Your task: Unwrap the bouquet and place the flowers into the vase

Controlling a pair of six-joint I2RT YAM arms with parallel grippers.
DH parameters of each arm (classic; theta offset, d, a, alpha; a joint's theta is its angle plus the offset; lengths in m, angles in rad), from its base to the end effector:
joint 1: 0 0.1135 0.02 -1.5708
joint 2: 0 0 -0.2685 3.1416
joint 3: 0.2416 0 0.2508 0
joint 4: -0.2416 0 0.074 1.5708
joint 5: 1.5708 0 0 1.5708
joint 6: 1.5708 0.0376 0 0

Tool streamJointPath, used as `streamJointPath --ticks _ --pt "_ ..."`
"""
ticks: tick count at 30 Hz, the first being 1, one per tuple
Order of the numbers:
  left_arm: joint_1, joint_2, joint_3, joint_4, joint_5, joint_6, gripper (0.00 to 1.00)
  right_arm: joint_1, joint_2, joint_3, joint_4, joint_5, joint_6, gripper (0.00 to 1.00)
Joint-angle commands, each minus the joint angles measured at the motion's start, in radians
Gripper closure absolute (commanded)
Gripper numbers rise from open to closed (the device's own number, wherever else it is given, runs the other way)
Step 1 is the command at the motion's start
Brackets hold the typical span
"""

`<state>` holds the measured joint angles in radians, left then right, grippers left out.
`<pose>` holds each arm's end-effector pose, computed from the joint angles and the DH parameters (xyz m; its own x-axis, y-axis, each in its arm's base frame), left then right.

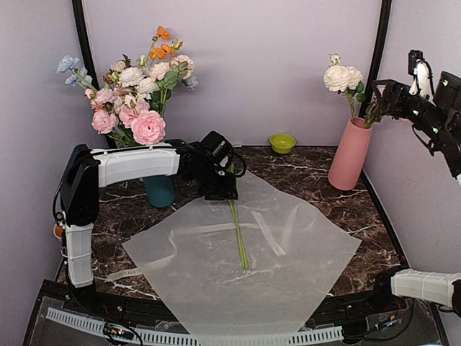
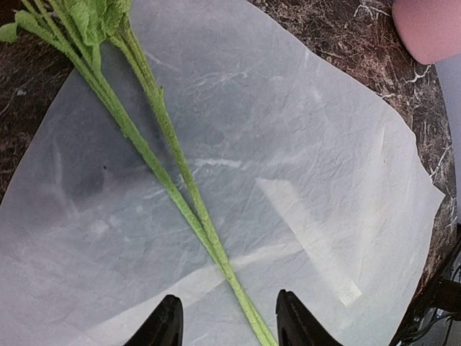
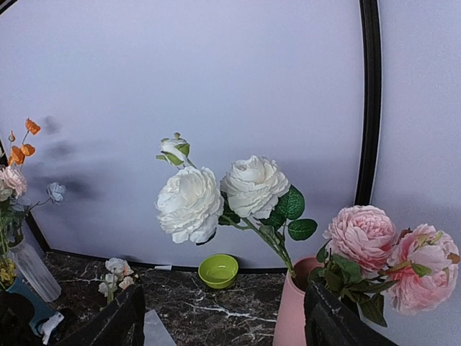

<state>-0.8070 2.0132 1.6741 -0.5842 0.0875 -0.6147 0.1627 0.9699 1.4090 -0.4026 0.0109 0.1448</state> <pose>0.3101 -0.3286 0.2428 -0.8866 0.0952 -0.4526 0.2994 0.8640 -0.4048 0.1724 0.0279 0.4969 0.0138 0.1485 -0.9888 -0.1548 0.9773 0.1446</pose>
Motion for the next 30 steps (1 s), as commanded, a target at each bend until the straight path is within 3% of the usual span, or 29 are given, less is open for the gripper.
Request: streamJointPath --ticks 1,10,22,30 --pt "-0.001 0.049 0.081 -0.042 -0.022 0.012 0.55 -0.004 -0.050 -0.047 -0.003 -0.022 0.029 0.25" --pt "0.000 0.185 0.224 -0.078 -0.053 0.018 0.60 -0.005 -0.095 -0.086 -0.038 -0.027 0.054 0.25" --pt "0.012 0.266 0.259 -0.054 -0.067 0.017 0.62 -0.004 -0.062 -0.083 -0.038 -0.043 0.042 0.25" --pt "0.019 0.311 0.286 -0.033 -0.037 0.007 0.68 -0.005 0.003 -0.056 -0.017 -0.066 0.006 0.25"
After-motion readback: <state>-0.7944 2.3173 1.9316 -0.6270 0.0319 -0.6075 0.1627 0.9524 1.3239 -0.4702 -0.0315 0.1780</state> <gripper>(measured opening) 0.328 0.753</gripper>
